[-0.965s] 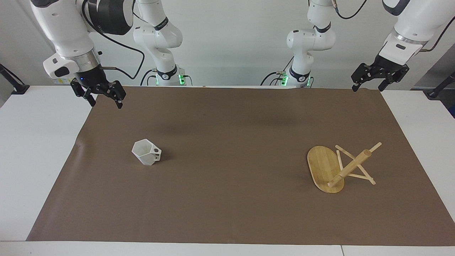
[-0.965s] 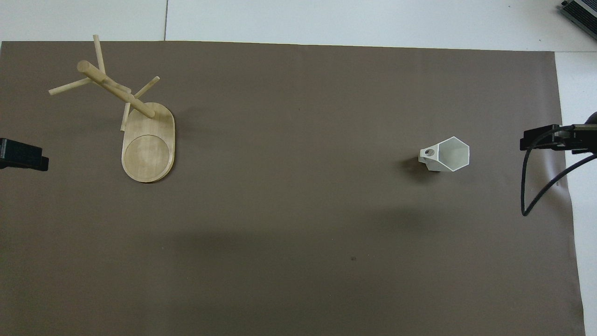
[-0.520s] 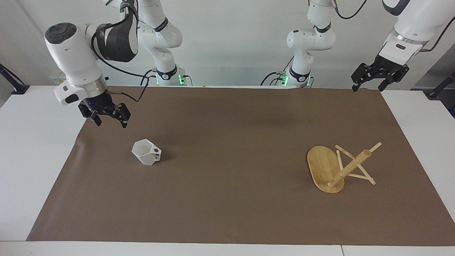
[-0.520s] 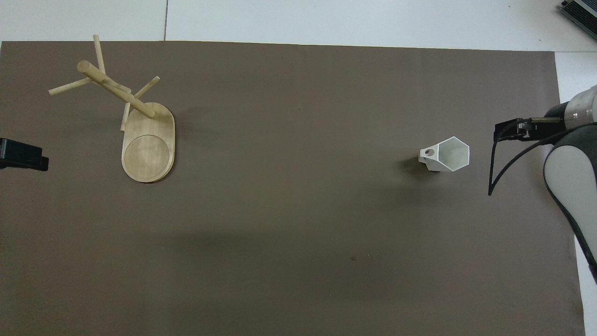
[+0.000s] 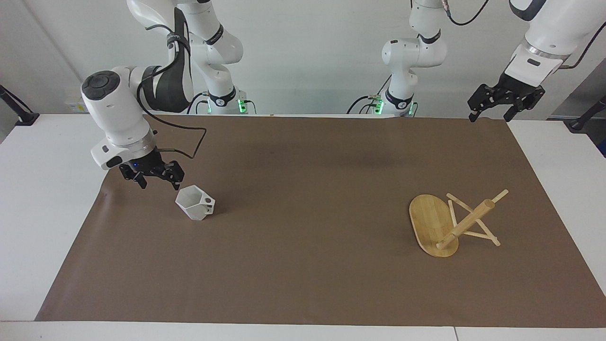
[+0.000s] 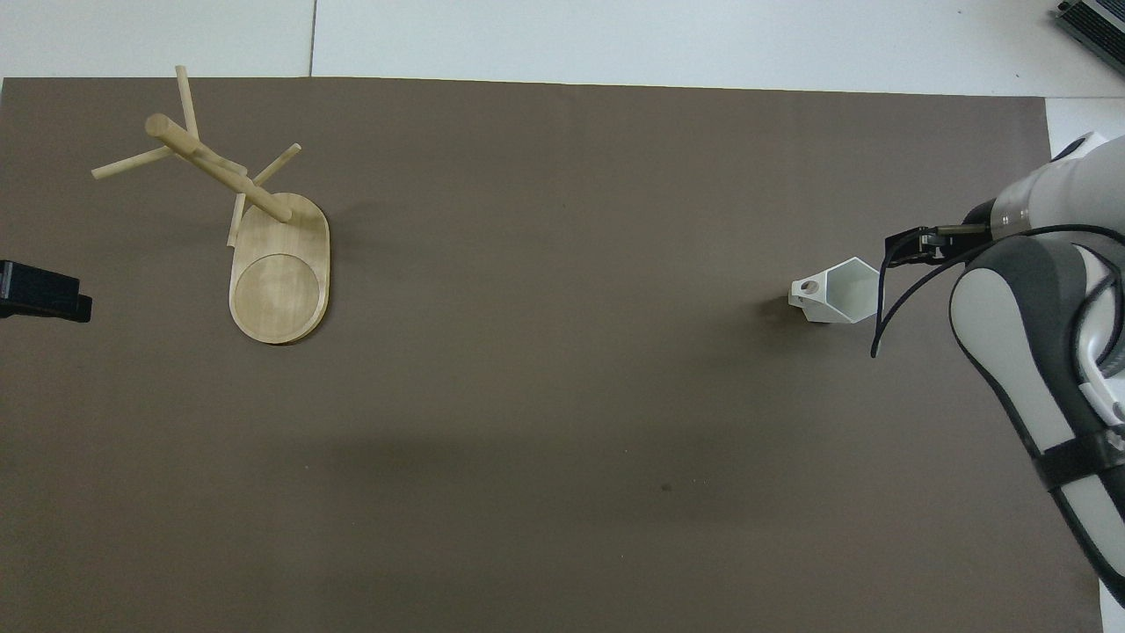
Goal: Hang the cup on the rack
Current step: 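Reach the right gripper toward the white hexagonal mug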
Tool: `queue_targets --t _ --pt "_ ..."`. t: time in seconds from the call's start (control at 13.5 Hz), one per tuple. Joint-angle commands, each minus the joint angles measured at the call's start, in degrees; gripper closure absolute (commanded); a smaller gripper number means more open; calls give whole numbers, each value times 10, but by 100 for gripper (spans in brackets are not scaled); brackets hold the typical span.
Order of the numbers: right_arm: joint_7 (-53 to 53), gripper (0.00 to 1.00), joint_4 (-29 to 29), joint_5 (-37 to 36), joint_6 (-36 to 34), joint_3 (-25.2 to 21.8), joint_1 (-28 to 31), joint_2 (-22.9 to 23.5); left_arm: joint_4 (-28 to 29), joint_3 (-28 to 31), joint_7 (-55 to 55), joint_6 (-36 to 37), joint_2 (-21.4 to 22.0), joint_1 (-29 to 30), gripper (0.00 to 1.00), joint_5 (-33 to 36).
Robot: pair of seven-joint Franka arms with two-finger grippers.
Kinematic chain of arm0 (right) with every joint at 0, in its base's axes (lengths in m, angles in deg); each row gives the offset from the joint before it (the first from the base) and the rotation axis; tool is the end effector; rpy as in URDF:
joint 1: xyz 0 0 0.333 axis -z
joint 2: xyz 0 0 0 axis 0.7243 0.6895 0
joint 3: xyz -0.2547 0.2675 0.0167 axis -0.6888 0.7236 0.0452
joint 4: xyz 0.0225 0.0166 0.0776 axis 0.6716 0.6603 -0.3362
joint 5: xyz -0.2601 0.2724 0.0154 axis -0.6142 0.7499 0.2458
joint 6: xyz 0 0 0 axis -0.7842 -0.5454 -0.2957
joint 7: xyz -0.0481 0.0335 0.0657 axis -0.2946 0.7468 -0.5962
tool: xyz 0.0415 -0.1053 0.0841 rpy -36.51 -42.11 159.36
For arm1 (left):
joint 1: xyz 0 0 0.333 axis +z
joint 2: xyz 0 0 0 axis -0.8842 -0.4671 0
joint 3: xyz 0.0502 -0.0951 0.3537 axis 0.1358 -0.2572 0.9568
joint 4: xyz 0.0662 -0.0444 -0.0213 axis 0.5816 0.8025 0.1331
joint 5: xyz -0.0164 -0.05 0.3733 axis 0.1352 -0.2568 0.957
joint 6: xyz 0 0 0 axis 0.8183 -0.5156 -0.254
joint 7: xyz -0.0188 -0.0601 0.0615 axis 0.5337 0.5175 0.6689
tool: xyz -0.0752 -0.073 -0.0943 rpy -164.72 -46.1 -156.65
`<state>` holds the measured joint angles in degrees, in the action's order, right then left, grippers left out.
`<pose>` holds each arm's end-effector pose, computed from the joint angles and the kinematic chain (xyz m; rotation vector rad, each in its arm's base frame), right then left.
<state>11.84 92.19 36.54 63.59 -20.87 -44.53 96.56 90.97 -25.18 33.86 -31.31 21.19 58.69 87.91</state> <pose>0.6055 -0.0343 0.4771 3.1108 -0.0629 0.0912 0.5031 -0.0126 0.6696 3.1304 -0.0491 -0.0205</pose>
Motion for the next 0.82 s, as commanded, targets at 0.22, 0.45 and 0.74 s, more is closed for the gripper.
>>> queue_targets --t 0.22,0.45,0.74 --pt "12 0 68 3 64 3 3 3 14 5 6 0 13 -7 0 9" --pt "10 0 89 3 87 3 3 6 14 5 6 0 13 -7 0 9" --pt "10 0 113 3 113 3 3 8 14 5 6 0 13 -7 0 9"
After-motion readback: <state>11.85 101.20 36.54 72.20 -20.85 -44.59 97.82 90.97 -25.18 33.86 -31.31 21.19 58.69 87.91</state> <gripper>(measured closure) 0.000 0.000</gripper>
